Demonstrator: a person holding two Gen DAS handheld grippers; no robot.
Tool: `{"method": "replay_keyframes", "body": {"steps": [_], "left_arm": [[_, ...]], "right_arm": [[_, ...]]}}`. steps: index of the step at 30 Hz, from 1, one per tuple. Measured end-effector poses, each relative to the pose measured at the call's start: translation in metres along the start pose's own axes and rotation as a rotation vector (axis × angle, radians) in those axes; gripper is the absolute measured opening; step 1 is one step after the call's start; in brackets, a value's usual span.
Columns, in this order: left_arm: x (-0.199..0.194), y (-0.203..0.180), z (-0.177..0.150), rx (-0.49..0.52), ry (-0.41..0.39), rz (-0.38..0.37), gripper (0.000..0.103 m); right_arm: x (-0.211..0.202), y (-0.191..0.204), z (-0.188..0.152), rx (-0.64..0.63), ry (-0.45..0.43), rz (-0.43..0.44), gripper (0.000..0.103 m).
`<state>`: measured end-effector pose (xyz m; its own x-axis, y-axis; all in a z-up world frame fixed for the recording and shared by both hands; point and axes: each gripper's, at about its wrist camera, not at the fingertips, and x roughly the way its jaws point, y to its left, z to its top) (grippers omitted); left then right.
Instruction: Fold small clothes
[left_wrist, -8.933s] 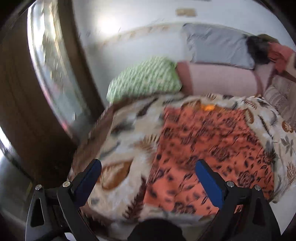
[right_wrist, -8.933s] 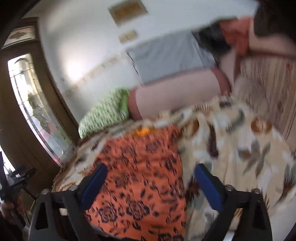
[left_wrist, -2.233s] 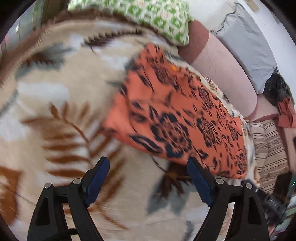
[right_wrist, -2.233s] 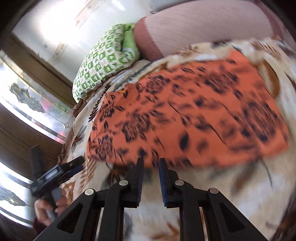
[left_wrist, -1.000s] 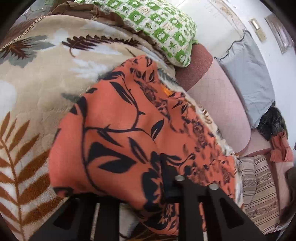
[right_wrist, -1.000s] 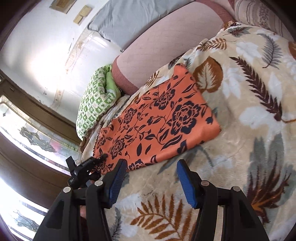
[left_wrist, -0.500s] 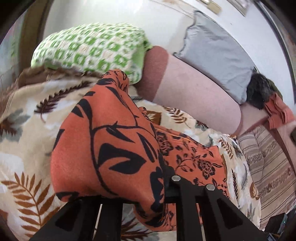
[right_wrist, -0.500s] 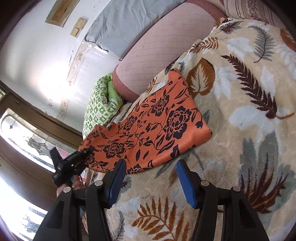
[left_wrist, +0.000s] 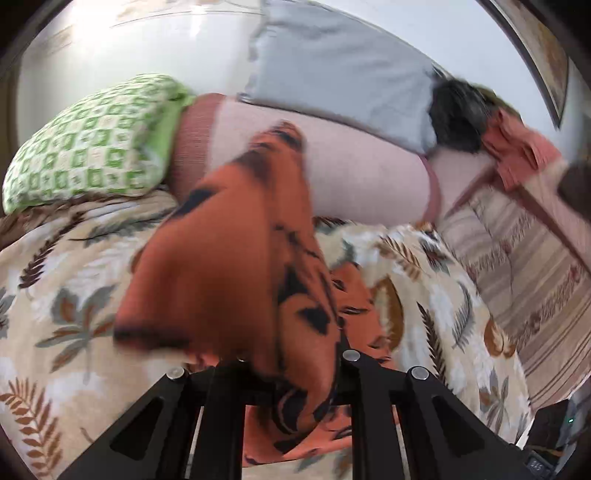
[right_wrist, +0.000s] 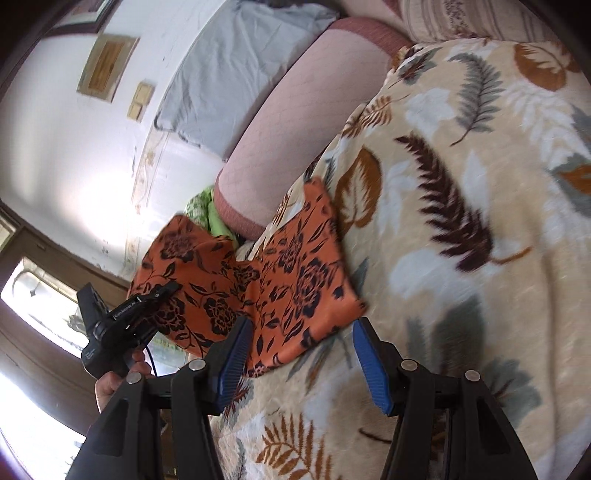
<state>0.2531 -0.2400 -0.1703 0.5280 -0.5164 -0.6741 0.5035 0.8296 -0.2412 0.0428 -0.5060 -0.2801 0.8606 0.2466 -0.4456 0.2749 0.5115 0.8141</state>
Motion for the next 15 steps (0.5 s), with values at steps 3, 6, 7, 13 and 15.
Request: {"method": "replay_keyframes", "body": {"steps": [3, 6, 7, 13, 15], "left_arm": [[0.031, -0.037, -0.011, 0.023, 0.054, -0.008, 0.015], [0.064, -0.067, -0.029, 0.036, 0.121, 0.004, 0.018], [0.076, -0.075, -0.038, 0.033, 0.153, 0.002, 0.027], [0.074, -0.096, -0.069, 0.112, 0.244, -0.064, 0.068], [0.048, -0.094, -0.076, 0.169, 0.238, -0.119, 0.076]], "right_arm": [[-0.011, -0.008, 0.008, 0.013, -0.022, -0.004, 0.061], [-0.022, -0.018, 0.014, 0.030, -0.041, -0.014, 0.061], [-0.026, -0.021, 0.016, 0.037, -0.044, -0.016, 0.061], [-0.044, -0.034, 0.028, 0.061, -0.060, -0.039, 0.061], [-0.046, -0.032, 0.033, 0.051, -0.064, -0.048, 0.061]]}}
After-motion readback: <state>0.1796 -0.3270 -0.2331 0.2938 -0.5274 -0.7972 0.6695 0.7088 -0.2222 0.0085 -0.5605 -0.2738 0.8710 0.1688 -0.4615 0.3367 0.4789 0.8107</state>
